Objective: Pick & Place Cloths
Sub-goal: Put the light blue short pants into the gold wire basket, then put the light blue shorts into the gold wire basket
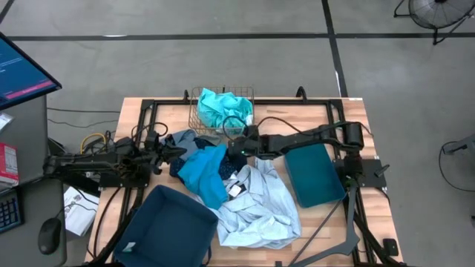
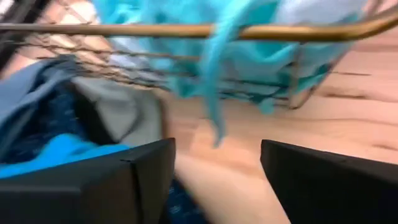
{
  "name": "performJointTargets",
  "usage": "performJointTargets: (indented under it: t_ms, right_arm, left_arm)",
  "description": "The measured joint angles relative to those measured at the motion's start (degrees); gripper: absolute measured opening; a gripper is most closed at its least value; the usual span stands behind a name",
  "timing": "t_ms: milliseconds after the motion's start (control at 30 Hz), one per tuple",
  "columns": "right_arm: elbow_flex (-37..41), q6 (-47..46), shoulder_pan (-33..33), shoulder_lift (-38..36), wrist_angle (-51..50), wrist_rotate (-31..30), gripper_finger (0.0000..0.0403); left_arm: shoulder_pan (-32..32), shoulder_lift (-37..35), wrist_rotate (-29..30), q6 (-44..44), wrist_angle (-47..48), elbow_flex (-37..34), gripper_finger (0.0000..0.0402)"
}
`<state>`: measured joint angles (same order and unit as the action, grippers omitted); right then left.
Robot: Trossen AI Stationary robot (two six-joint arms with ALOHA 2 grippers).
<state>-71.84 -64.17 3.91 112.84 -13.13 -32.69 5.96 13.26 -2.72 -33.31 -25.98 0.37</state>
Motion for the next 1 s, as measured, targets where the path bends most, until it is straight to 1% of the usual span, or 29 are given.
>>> performJointTargets:
  t_ms: [67, 100, 133, 200, 233, 267, 367, 433, 533, 567, 667, 733, 800, 867, 933, 1000]
  right_arm:
    - [0.03, -0.35, 0.61, 0.0, 0.12, 0.0, 0.0191]
    - [0.03, -0.1, 0.69, -0.02, 0.1, -0.01, 0.0167]
    - [0.03, 0.54, 0.71, -0.1, 0.1, 0.11, 0.0137]
    - [0.07, 2.62, 0.67, -0.69, -0.15, 1.49, 0.006]
    - [0.01, 3.97, 0.62, -0.89, 0.59, 2.15, 0.0031]
    - [-0.17, 4.55, 0.6, -1.06, 0.66, 2.81, 0.0018]
    - [-0.88, 4.88, 0.62, -1.92, -0.12, 6.98, 0.0012]
    - [-2.4, 7.54, 0.63, -2.93, 0.1, 8.89, 0.0004]
    - [-5.32, 8.97, 0.63, -5.45, -0.44, 9.67, 0.001]
    - [-5.72, 9.1, 0.65, -6.32, -2.08, 9.84, 0.0012]
    - [-6.52, 9.12, 0.63, -7.32, -9.1, 9.96, 0.002]
    - [-6.51, 9.1, 0.0, -7.89, -14.77, 9.92, 0.0033]
    - [-6.53, 8.88, -0.56, -7.52, -18.39, 9.83, 0.0054]
    - [-6.49, 7.96, -1.09, -5.97, -19.62, 9.19, 0.0084]
    - [-6.42, 6.99, -1.41, -4.16, -18.57, 8.02, 0.0121]
    - [-6.55, 5.98, -1.31, -1.99, -15.41, 7.26, 0.0163]
  left_arm:
    - [0.0, 0.0, 0.02, -0.01, -0.04, 0.0, 0.0004]
    - [0.0, 0.0, 0.02, -0.01, -0.01, -0.01, 0.0004]
    - [0.0, 0.0, 0.03, -0.01, -0.01, 0.01, 0.0004]
    - [0.0, 0.0, 0.17, -0.01, -0.04, -0.01, 0.0004]
    - [0.0, 0.0, 0.22, -0.02, -0.01, -0.01, 0.0004]
    - [0.0, 0.0, 0.22, 0.01, -0.04, -0.01, 0.0004]
    - [0.0, 0.0, 0.2, 0.0, -0.04, 0.0, 0.0004]
    - [0.0, 0.0, 0.2, 0.0, -0.04, 0.0, 0.0004]
    - [0.0, -0.02, 0.14, -0.02, -0.08, -0.01, 0.0004]
    - [0.0, 0.0, 0.17, -0.01, -0.11, 0.0, 0.0004]
    - [0.0, 0.01, 0.12, -0.01, -0.25, -0.01, 0.0004]
    - [0.0, 0.13, 0.04, 0.01, -0.38, 0.0, 0.0004]
    - [0.0, 0.27, 0.01, -0.02, -0.28, 0.0, 0.0004]
    - [0.0, 0.52, 0.0, -0.01, -0.35, -0.01, 0.0004]
    - [0.0, 0.64, 0.0, -0.01, -0.31, -0.01, 0.0004]
    - [0.0, 0.75, 0.0, -0.02, -0.34, 0.0, 0.0004]
